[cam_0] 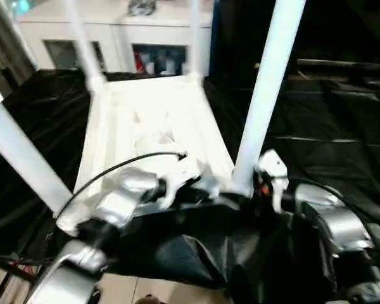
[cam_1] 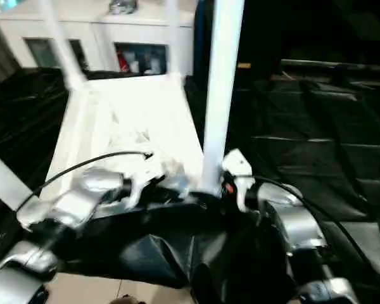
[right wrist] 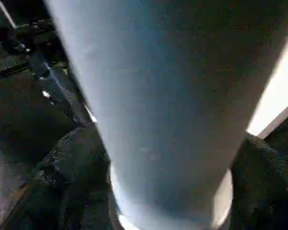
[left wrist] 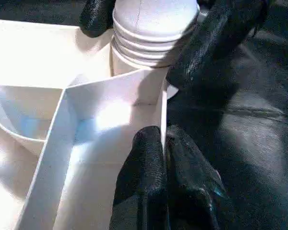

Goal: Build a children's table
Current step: Rotate leg to tighten

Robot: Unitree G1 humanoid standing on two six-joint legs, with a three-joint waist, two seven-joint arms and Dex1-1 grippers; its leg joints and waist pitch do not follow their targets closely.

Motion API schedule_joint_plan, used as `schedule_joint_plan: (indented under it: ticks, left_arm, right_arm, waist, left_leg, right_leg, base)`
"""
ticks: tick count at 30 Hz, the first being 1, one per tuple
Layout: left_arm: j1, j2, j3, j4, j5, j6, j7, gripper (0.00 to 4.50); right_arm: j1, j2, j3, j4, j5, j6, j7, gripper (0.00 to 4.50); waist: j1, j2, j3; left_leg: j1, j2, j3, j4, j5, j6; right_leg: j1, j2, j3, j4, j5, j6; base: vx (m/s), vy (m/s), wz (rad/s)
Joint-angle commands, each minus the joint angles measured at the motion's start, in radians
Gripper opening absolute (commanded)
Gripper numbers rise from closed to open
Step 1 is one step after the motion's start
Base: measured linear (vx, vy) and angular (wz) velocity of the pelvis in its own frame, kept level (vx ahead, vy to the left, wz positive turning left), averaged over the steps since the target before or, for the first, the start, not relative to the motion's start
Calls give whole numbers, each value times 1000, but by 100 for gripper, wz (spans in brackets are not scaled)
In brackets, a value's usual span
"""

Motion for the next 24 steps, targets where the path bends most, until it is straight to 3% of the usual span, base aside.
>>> schedule_joint_plan:
  ticks: [1, 6, 14, 19, 21, 22, 24]
  left_arm:
    - [8, -16, -19, -72, -75, 5, -80, 0]
    - [14, -5, -14, -81, -73, 11, -84, 0]
    - [14, -15, -9, -93, -72, 31, -65, 0]
    - [-16, -69, 16, -26, -35, 19, 65, 0]
    - [-78, -142, 49, 89, 13, 5, 263, 0]
    - [-78, -142, 49, 89, 13, 5, 263, 0]
    - [-125, -194, 74, 161, 23, 10, 374, 0]
  right_arm:
    - [1, -19, 21, -37, 14, 26, 47, 374]
    - [5, -25, 32, -39, 10, 32, 65, 331]
    - [22, -13, 42, -67, 19, 55, 55, 279]
    - [17, 51, 23, -14, -36, 45, -107, 273]
    - [-26, 153, -35, 102, -84, 44, -367, 273]
    - [-26, 153, -35, 102, -84, 44, -367, 273]
    - [-56, 225, -95, 170, -85, 37, -545, 272]
  waist:
    - [-2, -21, -60]
    - [-2, -24, -57]
    - [-3, -22, -60]
    - [-10, -26, -55]
    - [-21, -27, -50]
    - [-27, -30, -49]
    - [-38, -29, -50]
  left_leg:
    - [9, 60, -14, -70, -206, 74]
    - [9, 57, -15, -72, -218, 60]
    - [8, 56, -14, -69, -198, 63]
    - [7, 52, -16, -72, -222, 48]
    - [12, 45, -18, -75, -270, 20]
    - [14, 42, -17, -73, -276, 14]
    - [18, 39, -21, -72, -289, 10]
  right_leg:
    - [51, -72, 53, -61, -307, -190]
    - [49, -73, 54, -69, -361, -165]
    - [50, -71, 54, -63, -306, -182]
    - [49, -71, 52, -72, -373, -159]
    - [45, -73, 46, -88, -499, -120]
    - [43, -72, 44, -94, -526, -107]
    - [38, -74, 41, -104, -569, -83]
  base:
    - [0, 0, 0]
    - [0, 0, 0]
    - [0, 0, 0]
    - [0, 0, 0]
    - [0, 0, 0]
    - [0, 0, 0]
    - [0, 0, 0]
